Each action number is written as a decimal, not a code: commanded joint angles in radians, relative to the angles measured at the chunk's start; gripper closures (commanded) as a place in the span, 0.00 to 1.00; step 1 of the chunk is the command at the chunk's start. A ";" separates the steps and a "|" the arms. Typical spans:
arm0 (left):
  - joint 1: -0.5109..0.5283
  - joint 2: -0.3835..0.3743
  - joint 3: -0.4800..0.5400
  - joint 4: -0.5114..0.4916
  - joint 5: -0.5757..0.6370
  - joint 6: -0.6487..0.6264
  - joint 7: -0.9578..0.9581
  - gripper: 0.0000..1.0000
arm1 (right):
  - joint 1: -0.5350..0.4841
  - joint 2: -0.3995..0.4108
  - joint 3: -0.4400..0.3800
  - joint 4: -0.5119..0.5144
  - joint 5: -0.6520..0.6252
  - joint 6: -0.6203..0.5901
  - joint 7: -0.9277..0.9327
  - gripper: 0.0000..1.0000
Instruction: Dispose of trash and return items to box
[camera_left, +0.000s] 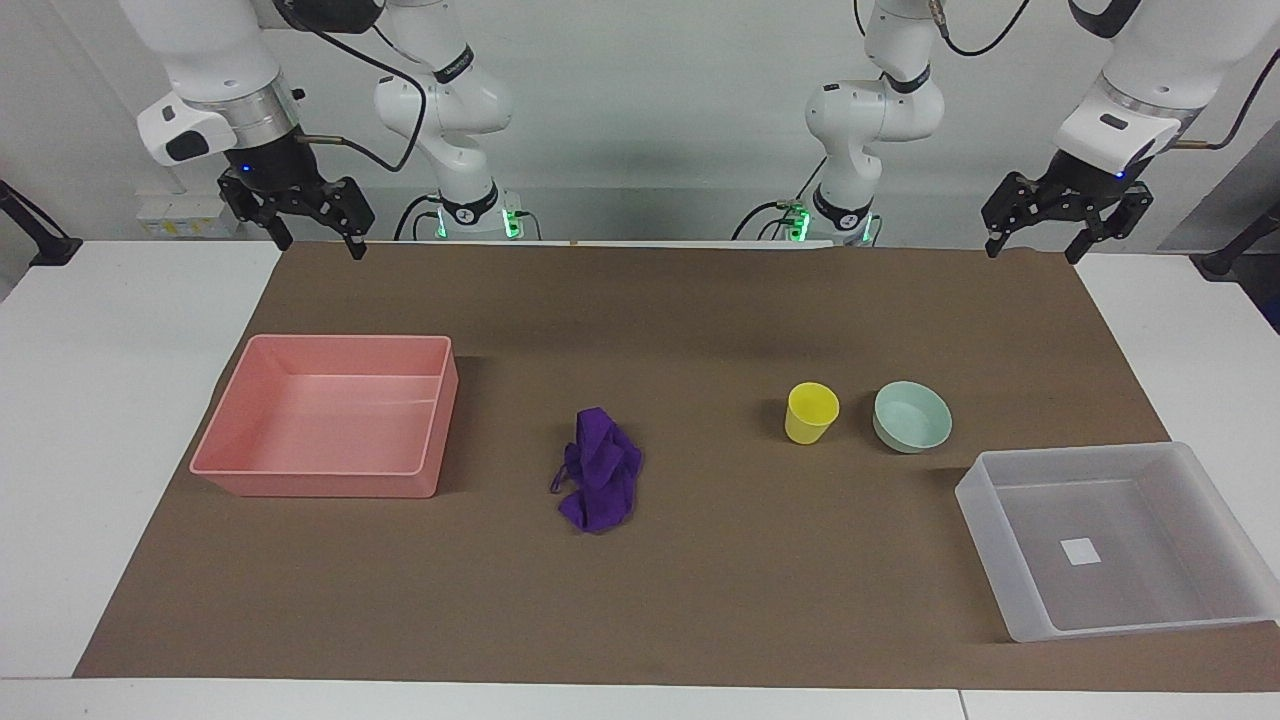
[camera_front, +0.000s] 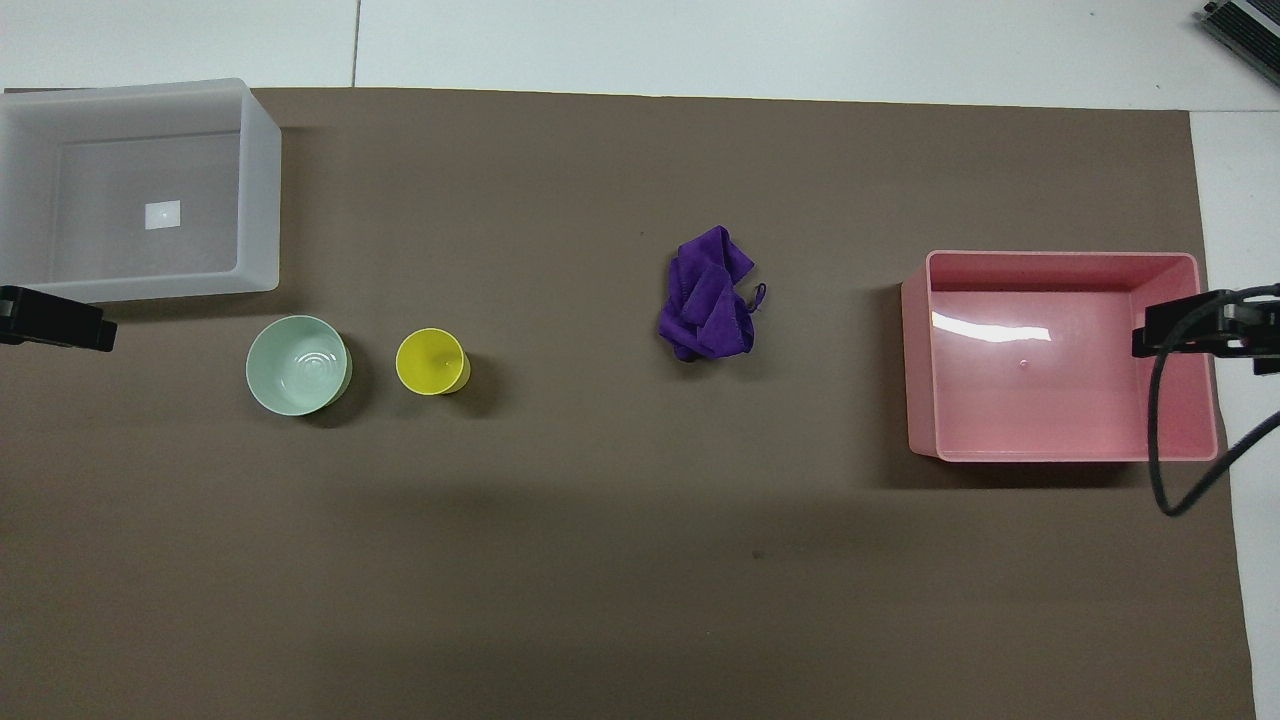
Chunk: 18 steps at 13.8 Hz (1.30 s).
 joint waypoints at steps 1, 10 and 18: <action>0.009 -0.030 -0.004 -0.031 -0.003 -0.006 -0.002 0.00 | -0.014 -0.005 0.007 -0.010 0.009 -0.011 -0.032 0.00; 0.003 -0.064 -0.005 -0.104 -0.003 0.015 -0.004 0.00 | -0.003 -0.017 0.009 -0.040 0.009 0.016 -0.031 0.00; 0.009 -0.141 -0.005 -0.402 -0.004 0.369 -0.010 0.00 | 0.118 0.059 0.021 -0.087 0.008 0.228 0.053 0.00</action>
